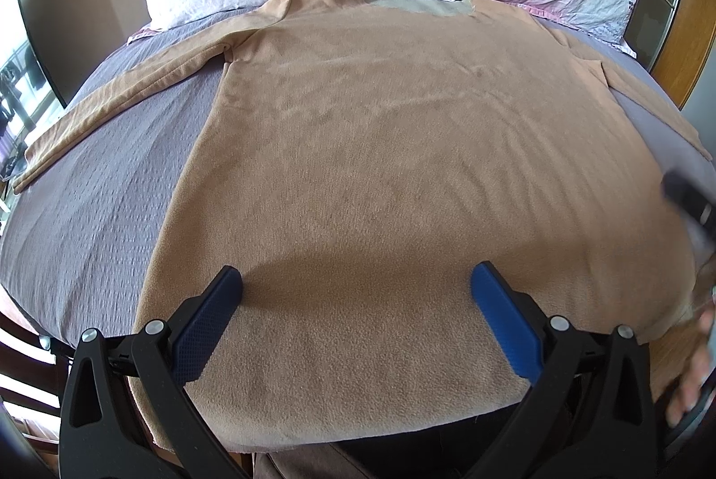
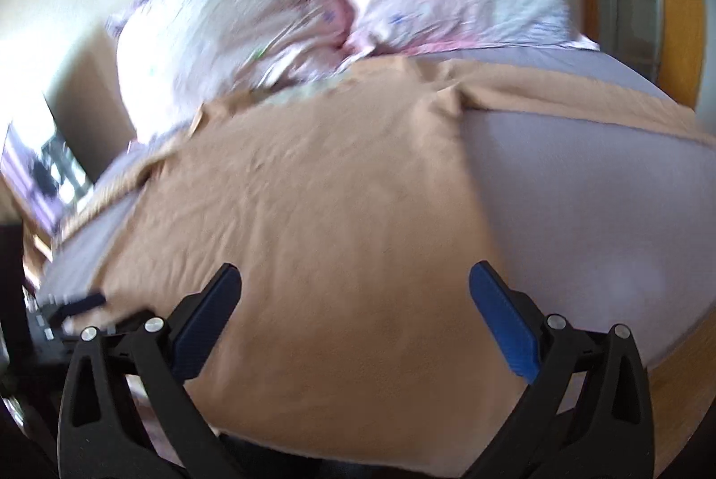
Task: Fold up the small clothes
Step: 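Grasp the sleeve nearest the right tool and fold it across the shirt body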
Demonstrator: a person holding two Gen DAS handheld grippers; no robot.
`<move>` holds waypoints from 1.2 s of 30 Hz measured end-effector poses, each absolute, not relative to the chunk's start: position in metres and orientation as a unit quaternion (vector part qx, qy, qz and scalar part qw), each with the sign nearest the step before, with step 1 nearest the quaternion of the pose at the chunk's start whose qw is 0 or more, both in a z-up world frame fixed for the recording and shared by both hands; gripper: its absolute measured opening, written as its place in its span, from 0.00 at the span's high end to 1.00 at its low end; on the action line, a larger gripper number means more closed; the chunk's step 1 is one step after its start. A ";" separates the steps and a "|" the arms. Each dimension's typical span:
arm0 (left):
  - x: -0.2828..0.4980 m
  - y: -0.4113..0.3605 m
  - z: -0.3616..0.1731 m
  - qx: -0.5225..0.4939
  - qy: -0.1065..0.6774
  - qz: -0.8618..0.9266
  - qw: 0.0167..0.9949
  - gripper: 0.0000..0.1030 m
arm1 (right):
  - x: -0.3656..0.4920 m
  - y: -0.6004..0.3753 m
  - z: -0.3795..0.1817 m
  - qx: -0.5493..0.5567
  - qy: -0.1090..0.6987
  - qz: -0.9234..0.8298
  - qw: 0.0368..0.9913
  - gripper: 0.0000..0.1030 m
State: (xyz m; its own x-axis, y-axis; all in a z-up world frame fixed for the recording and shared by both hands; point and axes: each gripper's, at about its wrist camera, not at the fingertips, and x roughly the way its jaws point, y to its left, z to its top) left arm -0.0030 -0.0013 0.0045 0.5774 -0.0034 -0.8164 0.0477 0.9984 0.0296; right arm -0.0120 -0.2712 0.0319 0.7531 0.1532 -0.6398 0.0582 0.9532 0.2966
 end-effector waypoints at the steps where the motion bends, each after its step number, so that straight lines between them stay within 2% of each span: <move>1: -0.003 -0.002 0.004 0.026 0.454 -0.016 0.890 0.01 | -0.010 -0.300 0.040 0.182 0.341 -0.004 0.922 0.02; 2: -0.003 -0.002 0.003 0.027 0.449 -0.019 0.893 0.01 | -0.005 -0.333 0.047 0.213 0.333 -0.040 0.918 0.02; 3: -0.003 -0.001 0.003 0.027 0.444 -0.023 0.895 0.01 | 0.000 -0.374 0.052 0.250 0.327 -0.087 0.907 0.07; 7: 0.009 0.007 0.007 -0.002 0.434 -0.067 0.899 0.01 | 0.022 -0.494 0.051 0.366 0.317 -0.194 0.853 0.51; 12: 0.019 0.029 0.032 -0.089 0.361 -0.133 0.919 0.01 | 0.051 -0.584 0.029 0.462 0.316 -0.251 0.790 0.65; 17: 0.034 0.051 0.056 -0.103 0.302 -0.110 0.941 0.01 | 0.071 -0.615 0.004 0.509 0.324 -0.273 0.749 0.67; 19: 0.039 0.068 0.059 -0.130 0.294 -0.110 0.940 0.01 | 0.073 -0.618 -0.002 0.517 0.313 -0.280 0.746 0.72; 20: 0.042 0.076 0.059 -0.147 0.290 -0.110 0.939 0.01 | 0.073 -0.619 -0.004 0.519 0.308 -0.284 0.745 0.75; 21: 0.044 0.086 0.058 -0.165 0.284 -0.109 0.938 0.01 | 0.075 -0.621 -0.006 0.519 0.305 -0.286 0.745 0.88; 22: 0.045 0.099 0.058 -0.186 0.277 -0.105 0.937 0.01 | 0.079 -0.624 -0.009 0.517 0.307 -0.285 0.746 0.96; 24: 0.045 0.123 0.056 -0.222 0.266 -0.093 0.933 0.01 | 0.086 -0.622 -0.003 0.500 0.309 -0.291 0.755 0.96; 27: 0.047 0.157 0.055 -0.263 0.249 -0.087 0.928 0.01 | 0.100 -0.583 0.043 0.424 0.280 -0.245 0.826 0.96; 32: 0.044 0.198 0.055 -0.283 0.227 -0.042 0.931 0.01 | 0.156 -0.424 0.117 0.309 0.272 -0.037 0.911 0.96; 36: 0.037 0.232 0.048 -0.336 0.230 -0.015 0.913 0.01 | 0.198 -0.262 0.124 0.218 0.315 0.142 0.913 0.96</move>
State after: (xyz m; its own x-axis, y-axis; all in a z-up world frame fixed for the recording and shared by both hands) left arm 0.0370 0.2316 0.0481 0.8941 -0.1813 -0.4096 -0.1277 0.7733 -0.6211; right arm 0.1985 -0.2615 0.1235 0.7616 0.3965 -0.5126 -0.1224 0.8648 0.4870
